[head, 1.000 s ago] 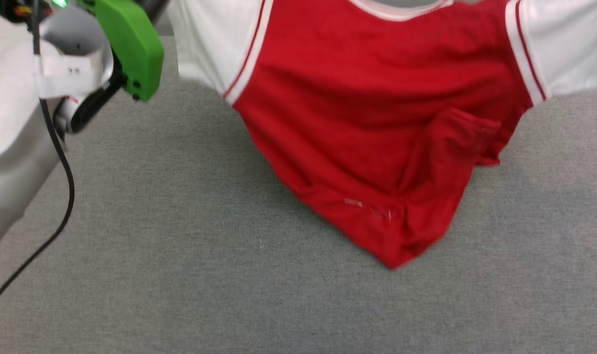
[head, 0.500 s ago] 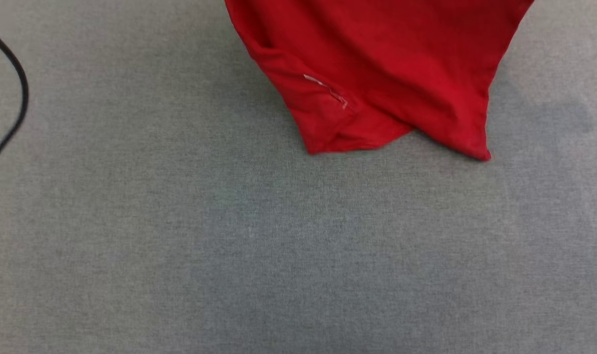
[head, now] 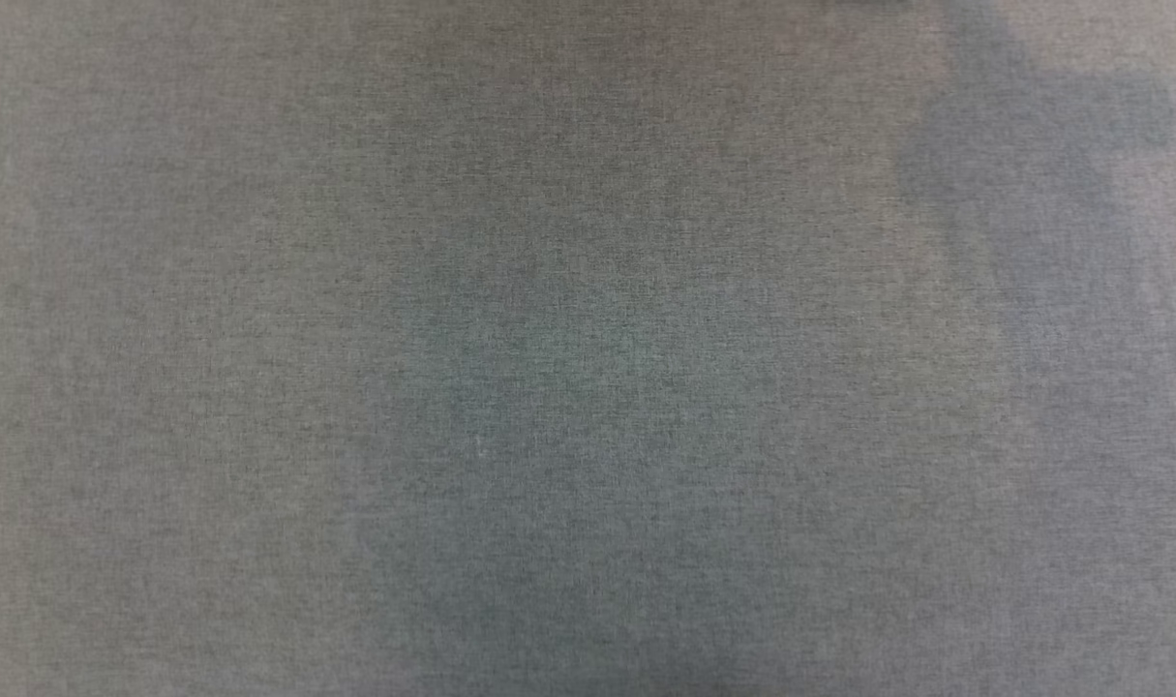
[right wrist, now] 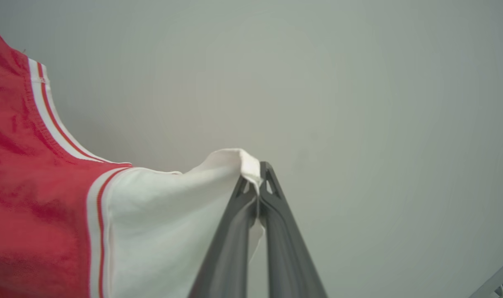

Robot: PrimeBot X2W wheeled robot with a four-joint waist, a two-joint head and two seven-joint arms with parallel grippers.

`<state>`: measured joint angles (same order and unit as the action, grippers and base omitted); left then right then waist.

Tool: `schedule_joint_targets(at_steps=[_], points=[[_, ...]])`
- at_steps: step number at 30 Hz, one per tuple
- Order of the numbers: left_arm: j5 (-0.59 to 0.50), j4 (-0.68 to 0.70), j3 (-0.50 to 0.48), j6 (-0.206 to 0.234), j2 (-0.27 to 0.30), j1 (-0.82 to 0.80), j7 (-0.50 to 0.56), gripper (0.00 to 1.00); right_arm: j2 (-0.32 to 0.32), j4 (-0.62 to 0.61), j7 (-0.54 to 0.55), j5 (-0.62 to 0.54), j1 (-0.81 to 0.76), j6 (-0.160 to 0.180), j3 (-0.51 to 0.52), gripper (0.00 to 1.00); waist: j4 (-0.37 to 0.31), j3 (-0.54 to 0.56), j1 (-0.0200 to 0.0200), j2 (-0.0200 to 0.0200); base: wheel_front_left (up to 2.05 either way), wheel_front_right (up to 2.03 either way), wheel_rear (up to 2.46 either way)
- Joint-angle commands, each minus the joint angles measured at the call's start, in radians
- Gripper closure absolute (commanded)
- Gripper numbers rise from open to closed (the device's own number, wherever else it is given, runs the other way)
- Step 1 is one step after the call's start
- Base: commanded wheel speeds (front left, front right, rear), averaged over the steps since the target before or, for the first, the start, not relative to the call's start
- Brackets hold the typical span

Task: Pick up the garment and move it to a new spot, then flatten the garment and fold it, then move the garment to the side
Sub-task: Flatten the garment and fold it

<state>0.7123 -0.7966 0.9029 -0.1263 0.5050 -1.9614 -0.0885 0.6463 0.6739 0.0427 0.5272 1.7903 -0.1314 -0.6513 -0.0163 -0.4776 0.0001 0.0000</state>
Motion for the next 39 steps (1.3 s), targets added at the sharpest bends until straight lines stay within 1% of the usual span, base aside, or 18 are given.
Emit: schedule_joint_targets(at_steps=[1,7,13,20,28,33,39], points=[[0.003,-0.016,0.001,-0.003,-0.012,-0.031,-0.015,1.00,-0.009,0.023,-0.016,-0.010,0.040,0.001,-0.011,1.00,0.004,-0.005,-0.0001,0.0000,0.00,0.00,0.00],[0.043,-0.039,0.049,-0.004,-0.030,-0.066,-0.033,1.00,-0.044,0.124,-0.057,-0.012,0.139,0.001,-0.066,1.00,0.008,-0.039,-0.0001,0.0000,0.00,0.00,0.00],[0.105,-0.057,0.103,-0.004,-0.029,-0.014,-0.065,1.00,-0.068,0.189,-0.105,0.026,0.116,0.001,-0.145,1.00,0.004,-0.075,-0.0001,0.0000,0.00,0.00,0.00],[0.174,-0.071,0.170,-0.004,-0.019,0.124,-0.121,1.00,-0.073,0.222,-0.172,0.105,-0.015,0.001,-0.225,1.00,0.000,-0.078,-0.0001,0.0000,0.00,0.00,0.00],[0.232,-0.055,0.212,-0.004,0.000,0.333,-0.166,1.00,-0.090,0.209,-0.251,0.204,-0.197,0.001,-0.297,1.00,0.010,-0.018,-0.0001,0.0000,0.00,0.00,0.00],[0.234,-0.023,0.197,-0.004,0.009,0.474,-0.172,1.00,-0.087,0.178,-0.281,0.243,-0.324,0.001,-0.342,1.00,0.019,0.037,-0.0001,0.0000,0.00,0.00,0.00],[0.221,0.079,0.125,0.020,0.027,0.705,-0.173,1.00,-0.062,0.128,-0.299,0.288,-0.504,0.001,-0.367,1.00,0.024,0.108,-0.0001,0.0000,0.00,0.00,0.00]])
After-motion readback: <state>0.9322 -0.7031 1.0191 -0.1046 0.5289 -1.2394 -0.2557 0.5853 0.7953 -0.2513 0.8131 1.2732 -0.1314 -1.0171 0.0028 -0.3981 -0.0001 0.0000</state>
